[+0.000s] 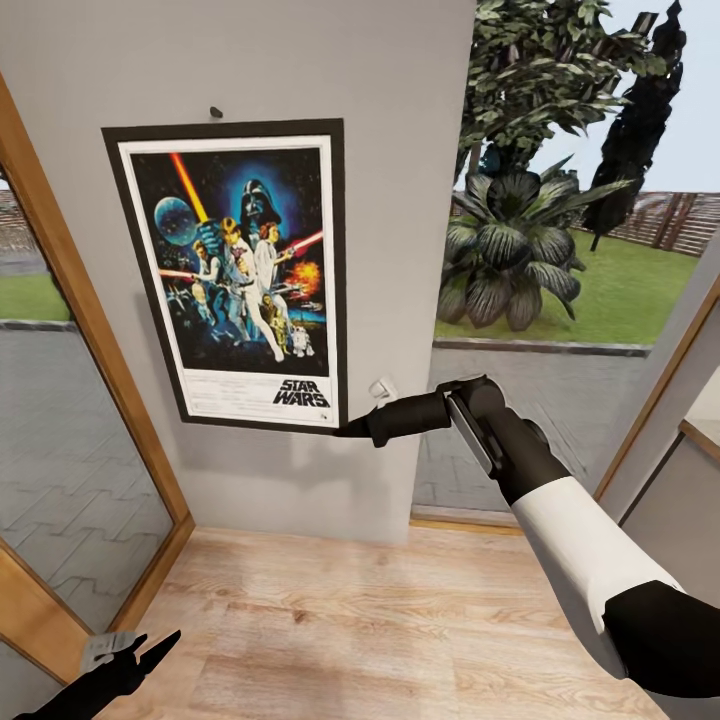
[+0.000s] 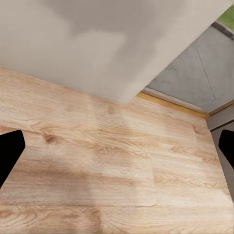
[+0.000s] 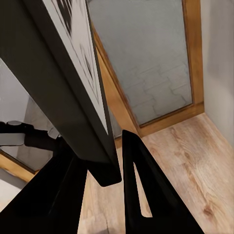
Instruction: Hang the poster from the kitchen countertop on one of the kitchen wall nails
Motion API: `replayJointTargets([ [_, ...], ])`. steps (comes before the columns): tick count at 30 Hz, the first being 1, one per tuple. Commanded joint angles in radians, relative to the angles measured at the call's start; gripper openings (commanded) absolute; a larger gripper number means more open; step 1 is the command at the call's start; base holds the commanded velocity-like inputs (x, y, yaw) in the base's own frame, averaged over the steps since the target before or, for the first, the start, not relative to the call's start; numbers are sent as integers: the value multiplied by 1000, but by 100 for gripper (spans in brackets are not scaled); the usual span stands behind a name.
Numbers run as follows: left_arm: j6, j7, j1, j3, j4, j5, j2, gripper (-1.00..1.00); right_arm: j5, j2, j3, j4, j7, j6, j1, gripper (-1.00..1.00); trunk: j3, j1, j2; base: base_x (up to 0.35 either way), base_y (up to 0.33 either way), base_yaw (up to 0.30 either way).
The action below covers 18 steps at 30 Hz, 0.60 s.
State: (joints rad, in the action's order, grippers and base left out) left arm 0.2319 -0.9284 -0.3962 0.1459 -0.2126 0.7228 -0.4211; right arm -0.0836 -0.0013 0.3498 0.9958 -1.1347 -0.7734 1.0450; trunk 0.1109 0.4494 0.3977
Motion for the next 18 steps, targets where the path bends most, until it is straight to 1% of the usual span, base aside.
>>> replayJointTargets([
  [1,6,-1,-1,9,1,7,-1,100,-10,0,1,0,3,-11,1,-100,2,1,2,0,0,0],
  [18,6,-1,-1,8,1,7,-1,100,-10,0,-3,0,7,-6,1,-100,2,1,2,0,0,0],
])
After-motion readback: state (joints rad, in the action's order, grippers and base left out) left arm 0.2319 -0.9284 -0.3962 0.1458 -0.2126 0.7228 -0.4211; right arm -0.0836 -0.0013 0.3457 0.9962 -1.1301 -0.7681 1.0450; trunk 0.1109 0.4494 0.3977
